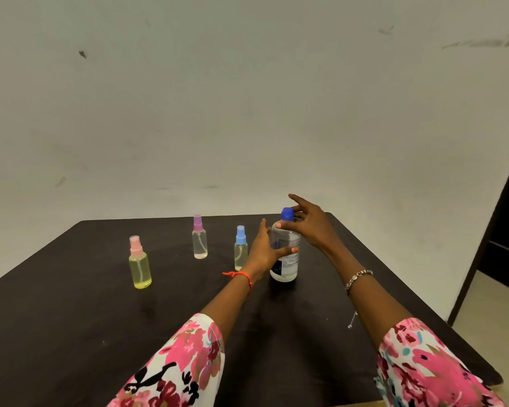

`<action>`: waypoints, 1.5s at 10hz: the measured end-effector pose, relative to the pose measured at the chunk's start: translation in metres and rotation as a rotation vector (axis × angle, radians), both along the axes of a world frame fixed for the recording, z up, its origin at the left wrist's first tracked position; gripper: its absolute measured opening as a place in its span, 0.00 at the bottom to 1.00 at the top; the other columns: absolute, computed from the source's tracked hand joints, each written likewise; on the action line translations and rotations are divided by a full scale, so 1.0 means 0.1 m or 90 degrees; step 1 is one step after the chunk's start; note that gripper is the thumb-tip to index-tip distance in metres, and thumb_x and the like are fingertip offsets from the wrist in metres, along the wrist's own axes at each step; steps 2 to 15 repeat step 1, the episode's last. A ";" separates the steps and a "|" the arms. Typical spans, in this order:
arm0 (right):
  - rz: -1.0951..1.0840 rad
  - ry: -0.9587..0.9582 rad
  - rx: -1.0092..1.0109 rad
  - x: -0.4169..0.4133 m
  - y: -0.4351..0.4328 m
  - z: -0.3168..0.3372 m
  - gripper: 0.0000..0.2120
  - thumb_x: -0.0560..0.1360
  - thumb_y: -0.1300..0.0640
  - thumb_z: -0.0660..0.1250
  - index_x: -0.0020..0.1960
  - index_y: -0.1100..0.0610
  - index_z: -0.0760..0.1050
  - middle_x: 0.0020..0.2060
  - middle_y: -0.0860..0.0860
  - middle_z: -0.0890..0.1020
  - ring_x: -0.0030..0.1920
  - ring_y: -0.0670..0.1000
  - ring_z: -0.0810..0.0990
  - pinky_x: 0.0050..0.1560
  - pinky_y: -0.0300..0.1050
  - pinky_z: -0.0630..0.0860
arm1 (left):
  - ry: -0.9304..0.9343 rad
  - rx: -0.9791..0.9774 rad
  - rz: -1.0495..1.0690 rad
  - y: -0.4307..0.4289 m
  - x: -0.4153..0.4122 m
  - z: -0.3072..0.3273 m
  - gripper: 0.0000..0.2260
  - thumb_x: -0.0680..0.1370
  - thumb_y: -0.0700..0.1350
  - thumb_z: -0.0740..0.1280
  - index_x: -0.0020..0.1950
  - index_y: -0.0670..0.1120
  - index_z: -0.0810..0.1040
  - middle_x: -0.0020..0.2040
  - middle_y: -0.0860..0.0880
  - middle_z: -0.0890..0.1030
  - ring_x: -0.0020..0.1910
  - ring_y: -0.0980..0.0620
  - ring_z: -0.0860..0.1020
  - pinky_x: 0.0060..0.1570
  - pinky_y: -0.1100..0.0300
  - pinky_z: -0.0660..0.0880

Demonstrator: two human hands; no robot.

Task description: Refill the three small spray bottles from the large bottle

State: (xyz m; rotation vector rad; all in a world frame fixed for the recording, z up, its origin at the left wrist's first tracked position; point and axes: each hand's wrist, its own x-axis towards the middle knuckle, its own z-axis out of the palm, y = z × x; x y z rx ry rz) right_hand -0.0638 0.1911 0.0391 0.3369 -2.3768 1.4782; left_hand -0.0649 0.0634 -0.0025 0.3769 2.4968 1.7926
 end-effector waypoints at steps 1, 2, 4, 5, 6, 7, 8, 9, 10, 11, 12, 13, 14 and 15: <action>-0.037 0.011 0.015 0.06 -0.06 0.02 0.38 0.68 0.54 0.74 0.72 0.53 0.59 0.69 0.56 0.68 0.67 0.54 0.69 0.64 0.47 0.68 | 0.036 -0.069 0.025 -0.09 0.08 0.02 0.44 0.71 0.47 0.72 0.76 0.45 0.45 0.76 0.44 0.57 0.75 0.45 0.57 0.71 0.50 0.58; -0.037 0.011 0.015 0.06 -0.06 0.02 0.38 0.68 0.54 0.74 0.72 0.53 0.59 0.69 0.56 0.68 0.67 0.54 0.69 0.64 0.47 0.68 | 0.036 -0.069 0.025 -0.09 0.08 0.02 0.44 0.71 0.47 0.72 0.76 0.45 0.45 0.76 0.44 0.57 0.75 0.45 0.57 0.71 0.50 0.58; -0.037 0.011 0.015 0.06 -0.06 0.02 0.38 0.68 0.54 0.74 0.72 0.53 0.59 0.69 0.56 0.68 0.67 0.54 0.69 0.64 0.47 0.68 | 0.036 -0.069 0.025 -0.09 0.08 0.02 0.44 0.71 0.47 0.72 0.76 0.45 0.45 0.76 0.44 0.57 0.75 0.45 0.57 0.71 0.50 0.58; -0.037 0.011 0.015 0.06 -0.06 0.02 0.38 0.68 0.54 0.74 0.72 0.53 0.59 0.69 0.56 0.68 0.67 0.54 0.69 0.64 0.47 0.68 | 0.036 -0.069 0.025 -0.09 0.08 0.02 0.44 0.71 0.47 0.72 0.76 0.45 0.45 0.76 0.44 0.57 0.75 0.45 0.57 0.71 0.50 0.58; -0.037 0.011 0.015 0.06 -0.06 0.02 0.38 0.68 0.54 0.74 0.72 0.53 0.59 0.69 0.56 0.68 0.67 0.54 0.69 0.64 0.47 0.68 | 0.036 -0.069 0.025 -0.09 0.08 0.02 0.44 0.71 0.47 0.72 0.76 0.45 0.45 0.76 0.44 0.57 0.75 0.45 0.57 0.71 0.50 0.58; -0.037 0.011 0.015 0.06 -0.06 0.02 0.38 0.68 0.54 0.74 0.72 0.53 0.59 0.69 0.56 0.68 0.67 0.54 0.69 0.64 0.47 0.68 | 0.036 -0.069 0.025 -0.09 0.08 0.02 0.44 0.71 0.47 0.72 0.76 0.45 0.45 0.76 0.44 0.57 0.75 0.45 0.57 0.71 0.50 0.58; -0.037 0.011 0.015 0.06 -0.06 0.02 0.38 0.68 0.54 0.74 0.72 0.53 0.59 0.69 0.56 0.68 0.67 0.54 0.69 0.64 0.47 0.68 | 0.036 -0.069 0.025 -0.09 0.08 0.02 0.44 0.71 0.47 0.72 0.76 0.45 0.45 0.76 0.44 0.57 0.75 0.45 0.57 0.71 0.50 0.58; -0.037 0.011 0.015 0.06 -0.06 0.02 0.38 0.68 0.54 0.74 0.72 0.53 0.59 0.69 0.56 0.68 0.67 0.54 0.69 0.64 0.47 0.68 | 0.036 -0.069 0.025 -0.09 0.08 0.02 0.44 0.71 0.47 0.72 0.76 0.45 0.45 0.76 0.44 0.57 0.75 0.45 0.57 0.71 0.50 0.58; -0.037 0.011 0.015 0.06 -0.06 0.02 0.38 0.68 0.54 0.74 0.72 0.53 0.59 0.69 0.56 0.68 0.67 0.54 0.69 0.64 0.47 0.68 | 0.036 -0.069 0.025 -0.09 0.08 0.02 0.44 0.71 0.47 0.72 0.76 0.45 0.45 0.76 0.44 0.57 0.75 0.45 0.57 0.71 0.50 0.58; -0.037 0.011 0.015 0.06 -0.06 0.02 0.38 0.68 0.54 0.74 0.72 0.53 0.59 0.69 0.56 0.68 0.67 0.54 0.69 0.64 0.47 0.68 | 0.036 -0.069 0.025 -0.09 0.08 0.02 0.44 0.71 0.47 0.72 0.76 0.45 0.45 0.76 0.44 0.57 0.75 0.45 0.57 0.71 0.50 0.58; -0.037 0.011 0.015 0.06 -0.06 0.02 0.38 0.68 0.54 0.74 0.72 0.53 0.59 0.69 0.56 0.68 0.67 0.54 0.69 0.64 0.47 0.68 | 0.036 -0.069 0.025 -0.09 0.08 0.02 0.44 0.71 0.47 0.72 0.76 0.45 0.45 0.76 0.44 0.57 0.75 0.45 0.57 0.71 0.50 0.58; -0.037 0.011 0.015 0.06 -0.06 0.02 0.38 0.68 0.54 0.74 0.72 0.53 0.59 0.69 0.56 0.68 0.67 0.54 0.69 0.64 0.47 0.68 | 0.036 -0.069 0.025 -0.09 0.08 0.02 0.44 0.71 0.47 0.72 0.76 0.45 0.45 0.76 0.44 0.57 0.75 0.45 0.57 0.71 0.50 0.58; -0.037 0.011 0.015 0.06 -0.06 0.02 0.38 0.68 0.54 0.74 0.72 0.53 0.59 0.69 0.56 0.68 0.67 0.54 0.69 0.64 0.47 0.68 | 0.036 -0.069 0.025 -0.09 0.08 0.02 0.44 0.71 0.47 0.72 0.76 0.45 0.45 0.76 0.44 0.57 0.75 0.45 0.57 0.71 0.50 0.58; -0.037 0.011 0.015 0.06 -0.06 0.02 0.38 0.68 0.54 0.74 0.72 0.53 0.59 0.69 0.56 0.68 0.67 0.54 0.69 0.64 0.47 0.68 | 0.036 -0.069 0.025 -0.09 0.08 0.02 0.44 0.71 0.47 0.72 0.76 0.45 0.45 0.76 0.44 0.57 0.75 0.45 0.57 0.71 0.50 0.58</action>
